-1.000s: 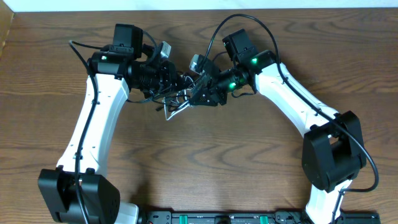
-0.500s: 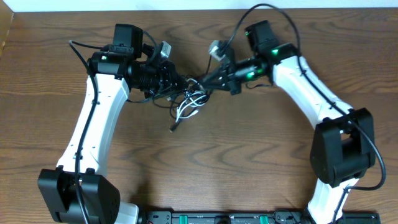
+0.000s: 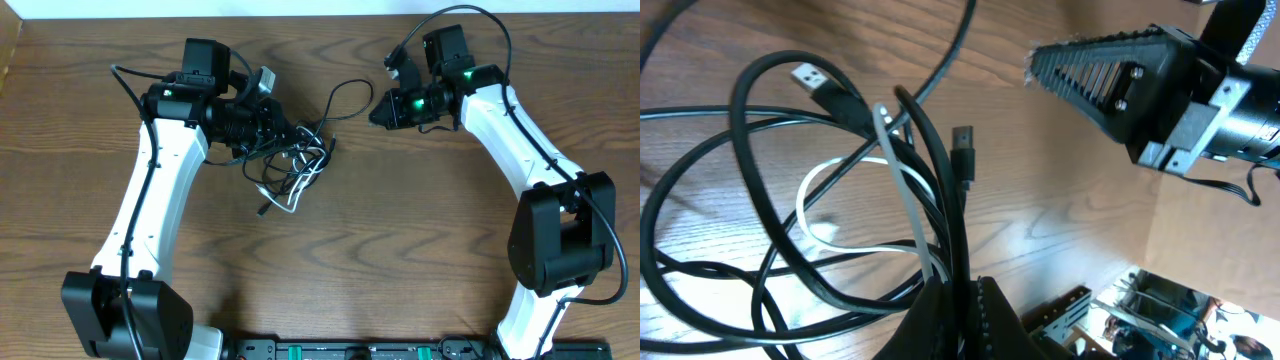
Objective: Untangle cables
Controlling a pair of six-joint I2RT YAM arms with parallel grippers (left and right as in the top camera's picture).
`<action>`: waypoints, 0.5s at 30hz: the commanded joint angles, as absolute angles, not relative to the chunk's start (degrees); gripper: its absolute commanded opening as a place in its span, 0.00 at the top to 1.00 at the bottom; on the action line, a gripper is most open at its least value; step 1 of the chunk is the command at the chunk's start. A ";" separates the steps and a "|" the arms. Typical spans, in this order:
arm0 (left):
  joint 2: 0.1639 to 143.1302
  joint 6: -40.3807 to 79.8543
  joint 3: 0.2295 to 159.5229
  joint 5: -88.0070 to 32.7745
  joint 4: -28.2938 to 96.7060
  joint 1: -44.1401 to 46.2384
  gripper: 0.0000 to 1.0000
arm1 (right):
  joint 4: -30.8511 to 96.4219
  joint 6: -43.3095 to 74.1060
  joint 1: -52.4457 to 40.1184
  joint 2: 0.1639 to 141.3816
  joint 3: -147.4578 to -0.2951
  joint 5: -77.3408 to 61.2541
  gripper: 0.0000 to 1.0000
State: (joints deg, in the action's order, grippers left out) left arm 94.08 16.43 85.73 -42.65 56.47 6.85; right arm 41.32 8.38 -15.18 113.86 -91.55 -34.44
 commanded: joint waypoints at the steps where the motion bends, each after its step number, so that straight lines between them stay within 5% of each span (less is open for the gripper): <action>1: 94.15 15.49 85.60 -40.73 56.49 6.83 0.93 | 41.71 14.70 -15.09 114.10 -92.14 -26.48 0.99; 15: 94.41 15.46 81.65 -17.21 52.69 16.56 0.92 | 46.78 10.17 -10.59 105.34 -92.14 -26.46 0.98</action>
